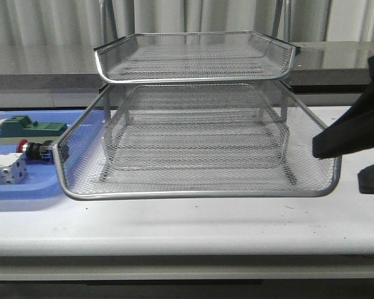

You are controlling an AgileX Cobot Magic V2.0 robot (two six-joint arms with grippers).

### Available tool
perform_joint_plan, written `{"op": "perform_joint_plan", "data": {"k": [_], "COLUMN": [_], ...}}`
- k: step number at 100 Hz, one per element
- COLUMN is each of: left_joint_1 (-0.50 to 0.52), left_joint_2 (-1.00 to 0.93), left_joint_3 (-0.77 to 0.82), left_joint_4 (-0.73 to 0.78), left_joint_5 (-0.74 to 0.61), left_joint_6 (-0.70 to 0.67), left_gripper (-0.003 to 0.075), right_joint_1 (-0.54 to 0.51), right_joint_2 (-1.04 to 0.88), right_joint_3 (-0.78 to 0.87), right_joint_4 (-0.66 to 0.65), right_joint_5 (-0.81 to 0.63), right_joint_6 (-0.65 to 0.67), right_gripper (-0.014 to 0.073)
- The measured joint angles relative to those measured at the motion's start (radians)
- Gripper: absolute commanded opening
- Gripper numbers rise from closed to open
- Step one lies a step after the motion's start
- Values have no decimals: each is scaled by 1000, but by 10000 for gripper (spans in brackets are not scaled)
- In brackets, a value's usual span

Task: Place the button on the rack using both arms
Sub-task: 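Pull the middle tier toward the robot with the right gripper, release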

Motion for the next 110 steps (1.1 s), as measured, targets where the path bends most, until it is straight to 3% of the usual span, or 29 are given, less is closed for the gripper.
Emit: {"op": "perform_joint_plan", "data": {"k": [20, 48, 62, 87, 110], "left_joint_1": [0, 0, 0, 0, 0], "left_joint_2": [0, 0, 0, 0, 0], "left_joint_3": [0, 0, 0, 0, 0], "left_joint_4": [0, 0, 0, 0, 0], "left_joint_5": [0, 0, 0, 0, 0], "left_joint_6": [0, 0, 0, 0, 0], "left_gripper": [-20, -20, -20, -20, -20], "right_joint_1": [-33, -114, -129, -129, -129], "right_joint_2": [-137, -290, -379, -569, -719], "right_joint_3": [-61, -254, -321, -340, -340], "right_joint_4": [-346, -929, -1140, -1261, -1264], "right_joint_5": [22, 242, 331, 437, 478], "right_joint_6": [243, 634, 777, 858, 863], "right_gripper": [516, 516, 516, 480, 188]}}
